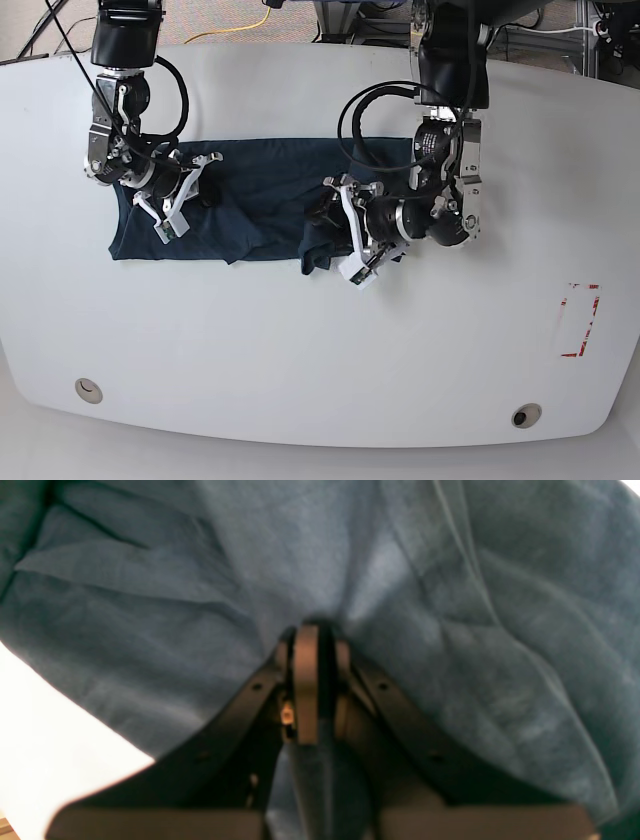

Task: Layout the t-shirt on the table in an organized manner, then fold the t-shirt properly
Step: 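Drag the held end with the left gripper toward the right gripper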

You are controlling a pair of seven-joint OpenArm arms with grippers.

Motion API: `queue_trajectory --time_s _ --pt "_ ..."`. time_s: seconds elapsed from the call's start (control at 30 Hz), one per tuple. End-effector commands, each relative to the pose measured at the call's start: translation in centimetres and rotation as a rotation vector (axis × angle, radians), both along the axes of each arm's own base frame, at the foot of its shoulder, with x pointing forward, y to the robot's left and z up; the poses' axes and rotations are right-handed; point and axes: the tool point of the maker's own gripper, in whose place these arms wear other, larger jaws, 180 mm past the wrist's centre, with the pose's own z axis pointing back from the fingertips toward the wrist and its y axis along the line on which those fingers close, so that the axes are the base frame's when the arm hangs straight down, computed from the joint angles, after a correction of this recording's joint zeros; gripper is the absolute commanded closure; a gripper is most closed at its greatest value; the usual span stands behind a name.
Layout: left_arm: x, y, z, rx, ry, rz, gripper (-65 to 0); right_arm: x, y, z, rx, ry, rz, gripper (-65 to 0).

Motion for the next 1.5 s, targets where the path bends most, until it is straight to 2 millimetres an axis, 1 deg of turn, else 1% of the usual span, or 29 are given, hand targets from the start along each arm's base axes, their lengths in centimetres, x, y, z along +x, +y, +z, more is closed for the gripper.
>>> queue_trajectory --time_s 0.0,0.03,0.2,0.37,0.43,0.47,0.53,0.57,0.63,0.7,0.77,0.8,0.83,0.93,1.0,1.1,1.2,1.3,1.37,1.47 --pt "1.3 -1.1 2.9 -0.087 -0.061 -0.004 -41.1 -0.6 -0.7 -0.6 -0.053 0.037 0.016 -4.0" --pt "1.3 -1.5 3.4 -0.121 -0.064 -0.011 -41.7 -0.6 -0.7 -0.6 -0.053 0.039 0.016 -4.0" --pt "1.6 -2.5 5.9 -0.232 -0.083 -0.032 -40.3 -0.6 -0.7 -0.6 -0.053 0.039 0.016 -4.0" --pt "1.7 -2.2 6.5 -0.213 -0.091 -0.048 -40.1 -0.6 -0.7 -0.5 -0.054 0.037 0.015 -4.0" --pt "2.0 -0.6 6.5 -0.173 -0.117 -0.039 -40.1 -0.6 -0.7 -0.5 -0.054 0.037 0.015 -4.0" --pt "2.0 0.4 6.2 -0.148 -0.121 -0.032 -40.1 -0.6 -0.7 -0.5 -0.054 0.037 0.015 -4.0" --pt "1.9 1.8 5.7 -0.113 -0.126 -0.024 -40.1 -0.6 -0.7 -0.5 -0.054 0.037 0.015 -4.0" --pt "1.9 3.0 5.3 -0.084 -0.127 -0.015 -40.1 -0.6 -0.7 -0.5 -0.054 0.037 0.015 -4.0" --pt "1.6 4.8 4.9 -0.037 -0.139 -0.007 -39.4 -0.6 -0.7 -0.5 -0.054 0.037 0.015 -4.0" --pt "1.2 6.5 4.6 0.008 -0.150 0.000 -37.1 -0.6 -0.7 -0.5 -0.054 0.037 0.015 -4.0" --pt "0.5 8.4 4.2 0.062 -0.160 0.004 -30.6 -0.5 -0.7 -0.4 -0.055 0.032 0.015 -4.0" --pt "0.3 9.0 4.0 0.080 -0.160 0.005 -28.1 -0.5 -0.7 -0.4 -0.055 0.032 0.015 -4.0" --pt "0.1 9.8 3.7 0.110 -0.163 0.007 -24.2 -0.5 -0.7 -0.4 -0.055 0.032 0.015 -4.0" --pt "-0.6 11.2 3.1 0.173 -0.164 0.009 -13.8 -0.6 -0.7 -0.5 -0.055 0.034 0.017 -4.0" --pt "-1.1 11.8 2.6 0.213 -0.165 0.009 -7.1 -0.6 -0.7 -0.5 -0.055 0.034 0.017 -4.0" --pt "-1.5 12.4 2.0 0.275 -0.168 0.013 0.0 -0.6 -0.7 -0.5 -0.055 0.036 0.017 -4.0" --pt "-2.0 12.9 1.0 0.342 -0.162 0.011 0.0 -0.6 -0.7 -0.5 -0.055 0.036 0.017 -4.0" --pt "-2.4 12.8 0.4 0.388 -0.161 -0.009 0.0 -0.7 -0.7 -0.5 -0.055 0.037 0.017 -4.0" --pt "-2.6 12.4 0.0 0.411 -0.159 -0.032 0.0 -0.7 -0.7 -0.5 -0.055 0.037 0.017 -4.0" --pt "-2.9 11.1 -0.4 0.417 -0.160 -0.059 0.0 -0.8 -0.7 -0.6 -0.055 0.039 0.017 -4.0"
